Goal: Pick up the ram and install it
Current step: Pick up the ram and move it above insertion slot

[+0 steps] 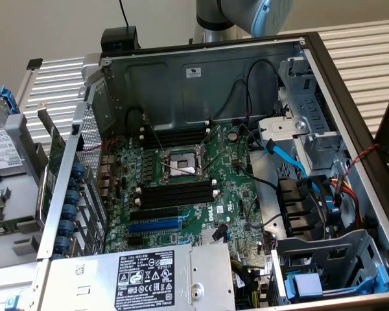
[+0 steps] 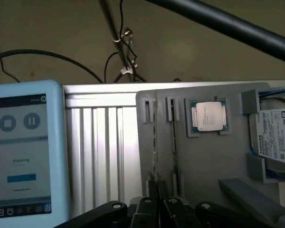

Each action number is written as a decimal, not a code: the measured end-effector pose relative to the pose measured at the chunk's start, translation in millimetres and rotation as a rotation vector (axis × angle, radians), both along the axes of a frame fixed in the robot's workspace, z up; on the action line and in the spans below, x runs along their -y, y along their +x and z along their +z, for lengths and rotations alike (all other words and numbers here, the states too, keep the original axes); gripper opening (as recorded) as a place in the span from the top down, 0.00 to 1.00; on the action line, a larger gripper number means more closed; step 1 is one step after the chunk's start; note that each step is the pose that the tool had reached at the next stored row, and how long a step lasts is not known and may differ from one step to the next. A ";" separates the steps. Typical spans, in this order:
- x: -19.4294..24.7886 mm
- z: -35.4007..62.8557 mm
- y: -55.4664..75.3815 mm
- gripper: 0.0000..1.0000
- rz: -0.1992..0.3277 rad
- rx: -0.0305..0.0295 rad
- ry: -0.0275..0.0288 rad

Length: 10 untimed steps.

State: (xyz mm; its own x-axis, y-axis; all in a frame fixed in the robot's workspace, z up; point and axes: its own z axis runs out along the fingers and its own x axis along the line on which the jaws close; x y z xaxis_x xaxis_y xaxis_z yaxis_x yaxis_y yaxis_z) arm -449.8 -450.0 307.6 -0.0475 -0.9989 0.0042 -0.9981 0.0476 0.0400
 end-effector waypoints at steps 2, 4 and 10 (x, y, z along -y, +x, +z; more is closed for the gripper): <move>-0.3 3.7 0.0 0.88 -0.007 -0.0001 -0.0004; -0.9 10.6 0.0 0.88 -0.013 0.0000 -0.0010; -2.5 34.2 1.0 0.88 -0.023 -0.0001 -0.0037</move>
State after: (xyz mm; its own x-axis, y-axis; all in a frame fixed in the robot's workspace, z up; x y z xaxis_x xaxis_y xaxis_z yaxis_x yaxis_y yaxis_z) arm -448.8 -447.4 341.9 -0.0707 -0.9975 0.0079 -0.9967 0.0710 0.0399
